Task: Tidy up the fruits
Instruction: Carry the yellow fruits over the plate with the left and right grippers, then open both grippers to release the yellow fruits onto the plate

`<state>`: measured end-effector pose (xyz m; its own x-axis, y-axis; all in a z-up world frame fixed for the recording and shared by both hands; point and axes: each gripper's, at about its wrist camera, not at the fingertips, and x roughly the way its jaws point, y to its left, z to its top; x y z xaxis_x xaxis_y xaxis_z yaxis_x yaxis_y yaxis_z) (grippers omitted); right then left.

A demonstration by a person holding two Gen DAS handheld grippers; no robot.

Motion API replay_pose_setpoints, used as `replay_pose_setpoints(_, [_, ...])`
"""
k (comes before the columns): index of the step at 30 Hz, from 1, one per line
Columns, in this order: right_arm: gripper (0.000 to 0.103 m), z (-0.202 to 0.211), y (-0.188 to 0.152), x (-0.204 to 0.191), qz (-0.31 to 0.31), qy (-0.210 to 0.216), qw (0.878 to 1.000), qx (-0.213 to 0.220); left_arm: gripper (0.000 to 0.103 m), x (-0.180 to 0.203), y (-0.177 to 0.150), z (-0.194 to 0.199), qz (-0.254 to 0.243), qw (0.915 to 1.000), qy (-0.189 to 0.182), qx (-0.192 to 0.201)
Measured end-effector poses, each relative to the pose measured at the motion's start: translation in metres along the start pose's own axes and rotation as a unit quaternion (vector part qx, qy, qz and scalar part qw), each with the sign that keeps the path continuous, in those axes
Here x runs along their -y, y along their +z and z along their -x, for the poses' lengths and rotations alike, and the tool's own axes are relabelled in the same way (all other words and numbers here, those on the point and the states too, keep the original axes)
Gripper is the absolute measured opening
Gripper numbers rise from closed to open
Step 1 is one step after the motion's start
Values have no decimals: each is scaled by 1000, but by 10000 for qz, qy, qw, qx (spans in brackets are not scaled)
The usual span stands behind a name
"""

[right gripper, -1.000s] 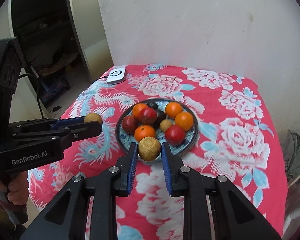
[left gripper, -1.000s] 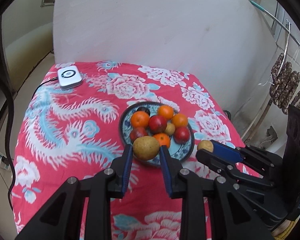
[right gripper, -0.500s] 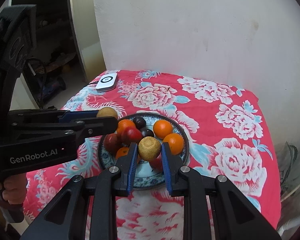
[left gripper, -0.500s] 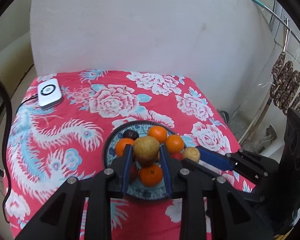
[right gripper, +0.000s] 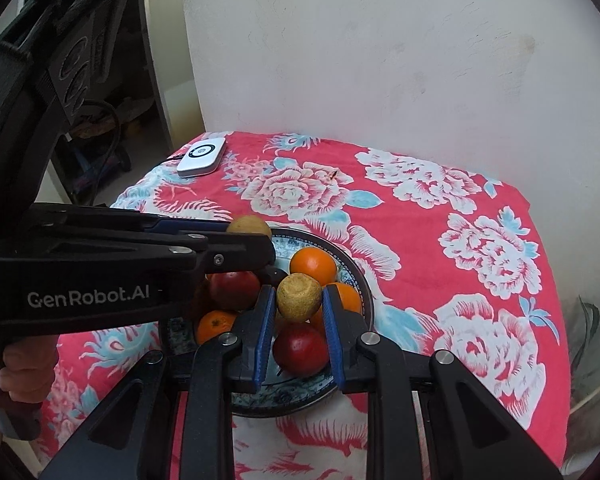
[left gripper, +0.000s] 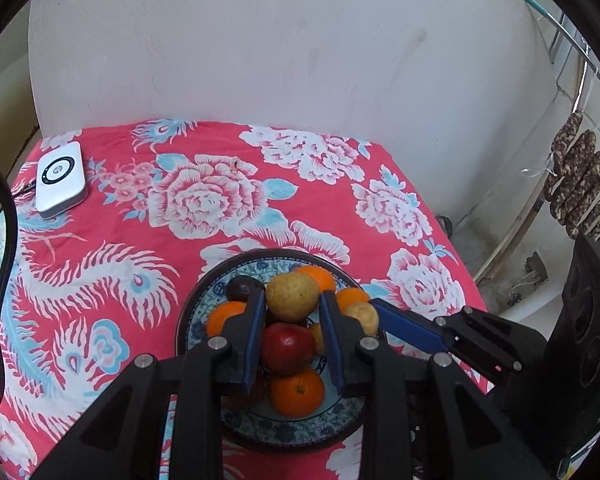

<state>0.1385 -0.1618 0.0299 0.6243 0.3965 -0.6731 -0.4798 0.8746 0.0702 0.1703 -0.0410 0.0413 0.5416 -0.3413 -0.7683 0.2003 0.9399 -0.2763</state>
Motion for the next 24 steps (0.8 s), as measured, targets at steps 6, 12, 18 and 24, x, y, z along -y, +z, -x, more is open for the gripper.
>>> replay_pose_setpoints(6, [25, -1, 1, -3, 125, 30, 9999, 70, 29, 2, 0, -6, -67, 10000, 47, -26])
replay_pose_setpoints(12, [29, -2, 1, -4, 173, 58, 9998, 79, 29, 4, 0, -5, -144, 9998, 117, 21])
replay_pose_setpoints(18, [35, -1, 0, -2, 107, 73, 9999, 105, 30, 3, 1, -3, -152, 9998, 140, 41])
replay_pose_setpoints(24, [36, 8, -2, -3, 30, 67, 9998, 178, 32, 5, -4, 9, -175, 9994, 214, 200])
